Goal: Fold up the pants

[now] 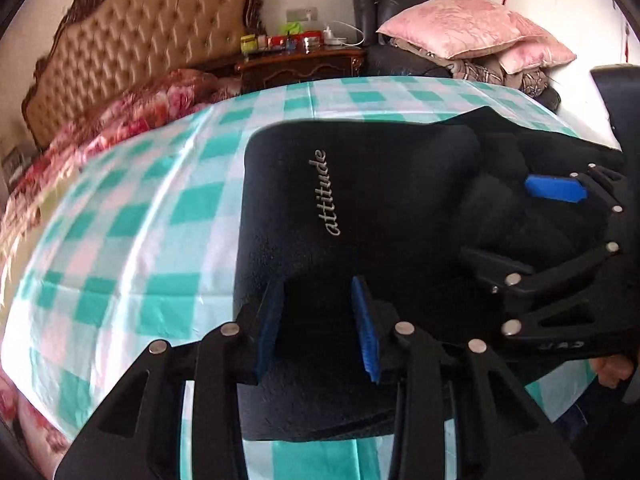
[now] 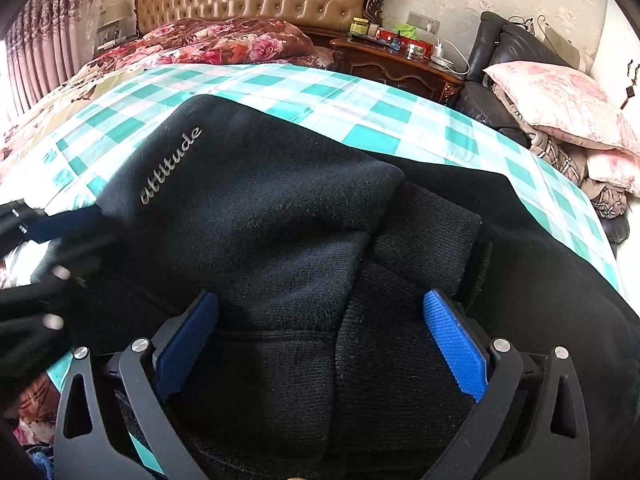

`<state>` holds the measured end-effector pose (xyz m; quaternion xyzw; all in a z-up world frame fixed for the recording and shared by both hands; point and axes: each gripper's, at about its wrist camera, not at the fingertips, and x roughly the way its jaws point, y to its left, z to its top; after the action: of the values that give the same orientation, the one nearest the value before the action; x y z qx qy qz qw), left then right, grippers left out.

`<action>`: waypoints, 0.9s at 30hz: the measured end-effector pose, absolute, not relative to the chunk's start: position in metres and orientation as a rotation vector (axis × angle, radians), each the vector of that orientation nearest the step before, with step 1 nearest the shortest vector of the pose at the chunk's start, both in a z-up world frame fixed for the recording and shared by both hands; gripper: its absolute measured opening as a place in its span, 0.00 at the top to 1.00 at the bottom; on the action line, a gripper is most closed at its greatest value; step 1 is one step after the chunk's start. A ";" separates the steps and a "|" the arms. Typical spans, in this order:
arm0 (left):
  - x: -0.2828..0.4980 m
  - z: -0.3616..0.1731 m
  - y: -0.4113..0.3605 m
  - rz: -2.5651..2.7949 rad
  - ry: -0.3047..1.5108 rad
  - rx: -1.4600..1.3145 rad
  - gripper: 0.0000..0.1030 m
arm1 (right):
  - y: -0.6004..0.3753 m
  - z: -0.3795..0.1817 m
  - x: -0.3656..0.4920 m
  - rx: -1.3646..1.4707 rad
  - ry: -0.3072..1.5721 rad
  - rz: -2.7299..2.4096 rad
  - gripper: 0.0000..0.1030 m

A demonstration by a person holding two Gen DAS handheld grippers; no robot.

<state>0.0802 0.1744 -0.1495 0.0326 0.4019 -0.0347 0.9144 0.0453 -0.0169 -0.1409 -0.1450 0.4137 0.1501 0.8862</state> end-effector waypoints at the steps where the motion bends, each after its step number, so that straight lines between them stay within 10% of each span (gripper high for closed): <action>1: 0.080 -0.150 0.176 -0.071 0.826 0.047 0.66 | -0.017 -0.140 0.045 -0.297 0.860 0.312 0.04; 27: 0.117 -0.110 0.146 -0.131 0.739 0.047 0.72 | -0.078 -0.143 0.124 -0.019 1.024 0.223 0.05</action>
<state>0.1173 0.1458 -0.1096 0.0230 0.3606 -0.0642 0.9302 0.1240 -0.0776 -0.1426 -0.0091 0.4890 0.1066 0.8657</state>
